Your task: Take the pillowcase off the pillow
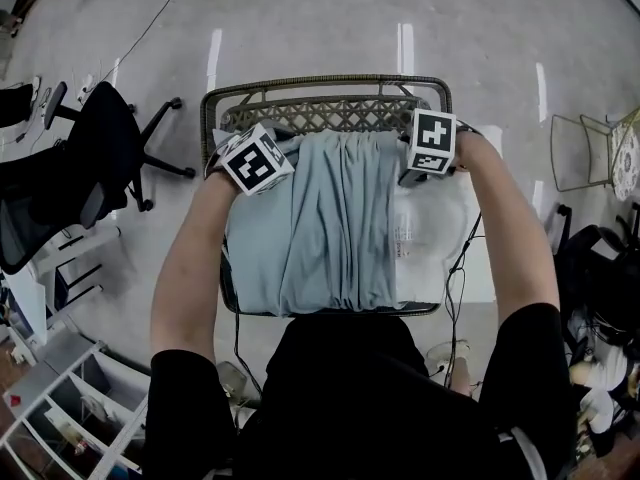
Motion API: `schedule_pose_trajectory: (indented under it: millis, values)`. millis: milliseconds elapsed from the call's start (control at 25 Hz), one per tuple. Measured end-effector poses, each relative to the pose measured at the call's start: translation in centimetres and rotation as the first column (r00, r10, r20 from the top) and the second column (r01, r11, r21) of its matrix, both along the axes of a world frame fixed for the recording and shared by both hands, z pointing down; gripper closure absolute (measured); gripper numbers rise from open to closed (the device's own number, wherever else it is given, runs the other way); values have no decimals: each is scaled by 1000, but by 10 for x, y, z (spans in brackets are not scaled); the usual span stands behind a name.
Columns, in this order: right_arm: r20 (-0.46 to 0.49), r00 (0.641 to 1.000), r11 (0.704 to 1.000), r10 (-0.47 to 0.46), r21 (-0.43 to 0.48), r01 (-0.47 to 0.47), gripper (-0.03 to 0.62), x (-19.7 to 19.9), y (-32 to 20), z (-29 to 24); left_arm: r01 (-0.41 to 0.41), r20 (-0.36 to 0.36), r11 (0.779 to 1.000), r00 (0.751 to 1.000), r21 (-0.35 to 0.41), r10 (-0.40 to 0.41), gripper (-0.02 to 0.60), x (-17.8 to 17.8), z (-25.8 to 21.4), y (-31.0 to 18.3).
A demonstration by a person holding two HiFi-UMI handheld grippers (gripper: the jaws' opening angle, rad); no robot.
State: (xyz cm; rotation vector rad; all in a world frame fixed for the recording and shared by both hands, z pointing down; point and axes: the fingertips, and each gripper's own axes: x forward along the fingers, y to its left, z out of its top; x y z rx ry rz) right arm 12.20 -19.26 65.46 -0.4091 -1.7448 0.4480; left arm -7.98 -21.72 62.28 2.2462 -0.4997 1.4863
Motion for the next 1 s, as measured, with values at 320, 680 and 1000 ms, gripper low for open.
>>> schedule_pose_trajectory:
  millis: [320,680,1000]
  values:
    - [59,997,999,46,-8,-46,381,12,27,-59,-160,136,986,979,37,154,572,0,-34,26]
    - [79,996,986,-48,163,34,384,16,59,-138,-182,105,975,980,127,170,563,-12,-120,65]
    - [77,991,958,-114,274,89,402,12,86,-181,-237,90,965,970,114,227,354,-12,-155,75]
